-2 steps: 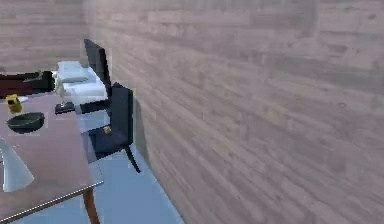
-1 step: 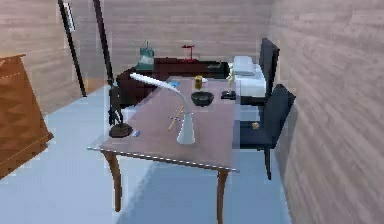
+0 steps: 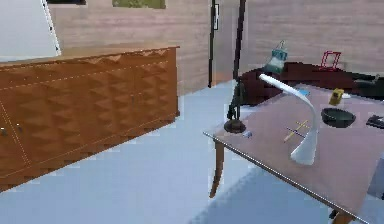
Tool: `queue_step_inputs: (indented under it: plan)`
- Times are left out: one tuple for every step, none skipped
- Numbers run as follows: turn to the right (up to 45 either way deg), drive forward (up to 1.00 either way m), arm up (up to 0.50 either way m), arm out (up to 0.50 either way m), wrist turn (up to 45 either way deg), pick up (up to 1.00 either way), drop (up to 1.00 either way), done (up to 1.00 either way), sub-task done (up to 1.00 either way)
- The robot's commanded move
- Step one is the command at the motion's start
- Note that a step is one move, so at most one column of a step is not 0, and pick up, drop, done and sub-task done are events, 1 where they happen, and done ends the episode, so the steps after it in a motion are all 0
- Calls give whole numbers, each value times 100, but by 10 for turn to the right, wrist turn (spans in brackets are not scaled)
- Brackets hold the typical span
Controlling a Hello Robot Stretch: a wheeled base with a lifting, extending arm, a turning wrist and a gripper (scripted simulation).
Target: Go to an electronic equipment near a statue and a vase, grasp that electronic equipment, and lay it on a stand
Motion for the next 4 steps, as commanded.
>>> queue_step_inputs:
  plan:
    - [450,0,0,0,0,0,0,0,0]
    - [450,0,0,0,0,0,0,0,0]
    - [450,0,0,0,0,0,0,0,0]
    - [180,0,0,0,0,0,0,0,0]
